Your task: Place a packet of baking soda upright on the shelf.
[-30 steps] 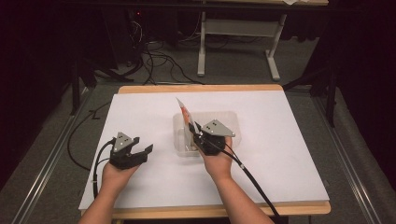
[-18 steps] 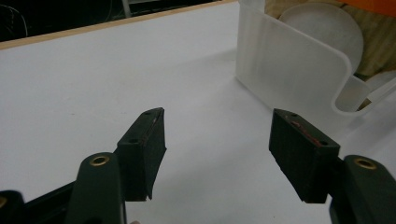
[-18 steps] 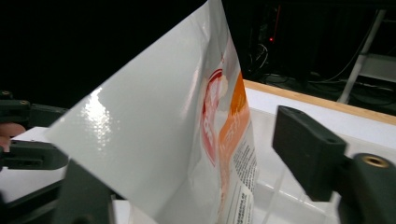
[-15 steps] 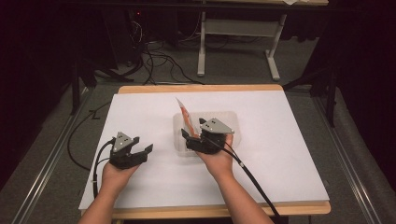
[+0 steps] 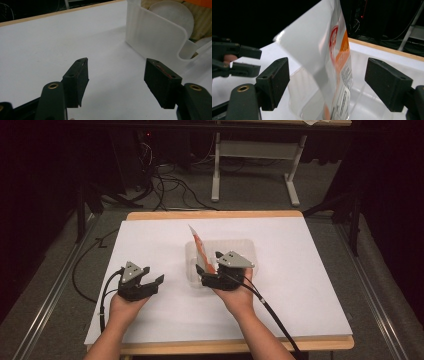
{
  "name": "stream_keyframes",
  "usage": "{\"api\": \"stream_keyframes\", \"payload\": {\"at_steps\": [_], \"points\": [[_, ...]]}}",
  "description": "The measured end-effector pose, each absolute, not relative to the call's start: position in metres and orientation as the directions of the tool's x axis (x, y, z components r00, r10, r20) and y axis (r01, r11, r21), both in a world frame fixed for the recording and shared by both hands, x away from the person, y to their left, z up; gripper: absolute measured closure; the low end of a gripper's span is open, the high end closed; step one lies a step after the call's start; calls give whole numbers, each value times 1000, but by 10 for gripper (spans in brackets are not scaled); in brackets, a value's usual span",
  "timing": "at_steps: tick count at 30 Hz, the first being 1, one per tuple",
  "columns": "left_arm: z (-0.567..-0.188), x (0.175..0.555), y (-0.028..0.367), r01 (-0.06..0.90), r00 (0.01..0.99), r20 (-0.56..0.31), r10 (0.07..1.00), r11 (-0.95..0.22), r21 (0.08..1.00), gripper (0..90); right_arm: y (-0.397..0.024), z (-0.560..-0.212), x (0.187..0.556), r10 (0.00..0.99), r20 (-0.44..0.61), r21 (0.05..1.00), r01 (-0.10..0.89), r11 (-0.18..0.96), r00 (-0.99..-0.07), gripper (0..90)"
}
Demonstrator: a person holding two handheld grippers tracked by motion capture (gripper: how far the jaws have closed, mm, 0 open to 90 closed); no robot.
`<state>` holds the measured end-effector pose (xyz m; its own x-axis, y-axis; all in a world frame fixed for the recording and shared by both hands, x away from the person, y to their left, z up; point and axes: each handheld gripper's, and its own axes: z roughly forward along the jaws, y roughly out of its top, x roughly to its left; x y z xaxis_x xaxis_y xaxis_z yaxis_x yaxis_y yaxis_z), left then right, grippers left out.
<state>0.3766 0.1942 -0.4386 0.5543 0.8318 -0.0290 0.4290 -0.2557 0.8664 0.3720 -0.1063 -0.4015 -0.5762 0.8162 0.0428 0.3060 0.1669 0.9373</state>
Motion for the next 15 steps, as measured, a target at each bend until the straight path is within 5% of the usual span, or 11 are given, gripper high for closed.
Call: {"api": "stream_keyframes", "payload": {"at_steps": [15], "points": [[-439,376,194,426,558,-28,829,-257,868,360,-143,-404,337,808,42,933,313,179,-588,240]]}}
